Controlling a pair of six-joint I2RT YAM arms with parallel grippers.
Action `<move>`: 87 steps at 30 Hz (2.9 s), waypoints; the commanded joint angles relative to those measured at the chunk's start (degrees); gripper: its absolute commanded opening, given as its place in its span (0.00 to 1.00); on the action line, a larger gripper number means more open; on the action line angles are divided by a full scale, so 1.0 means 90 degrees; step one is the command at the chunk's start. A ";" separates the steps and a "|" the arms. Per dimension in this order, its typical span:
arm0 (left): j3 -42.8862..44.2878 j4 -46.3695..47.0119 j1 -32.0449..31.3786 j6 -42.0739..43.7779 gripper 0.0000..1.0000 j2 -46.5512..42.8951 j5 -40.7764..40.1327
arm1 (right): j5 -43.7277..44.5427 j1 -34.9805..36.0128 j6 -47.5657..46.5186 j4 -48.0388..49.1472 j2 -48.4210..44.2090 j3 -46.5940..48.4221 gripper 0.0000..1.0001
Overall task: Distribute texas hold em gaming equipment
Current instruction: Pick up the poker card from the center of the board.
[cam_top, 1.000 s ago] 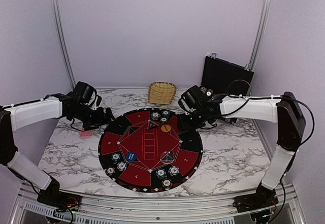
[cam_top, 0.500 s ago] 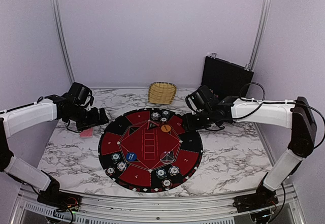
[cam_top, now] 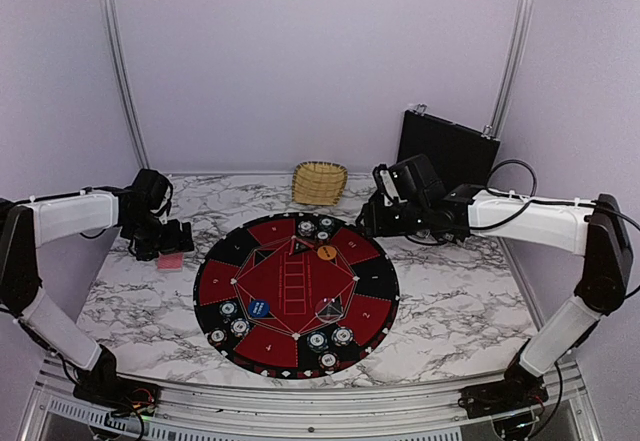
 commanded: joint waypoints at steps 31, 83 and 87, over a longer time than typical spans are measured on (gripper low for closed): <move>0.1367 -0.1029 0.0589 0.1160 0.99 0.2045 -0.0697 | -0.1506 -0.0446 -0.0590 0.1250 -0.0493 -0.0395 0.61; 0.1941 -0.1528 0.0511 0.1526 0.49 0.2542 -0.0206 | -0.2060 -0.0444 -0.0234 0.1663 0.0164 -0.0256 0.61; 0.2082 -0.1681 0.0496 0.1533 0.49 0.2459 -0.0249 | -0.2151 -0.0446 -0.0226 0.1646 0.0221 -0.0199 0.61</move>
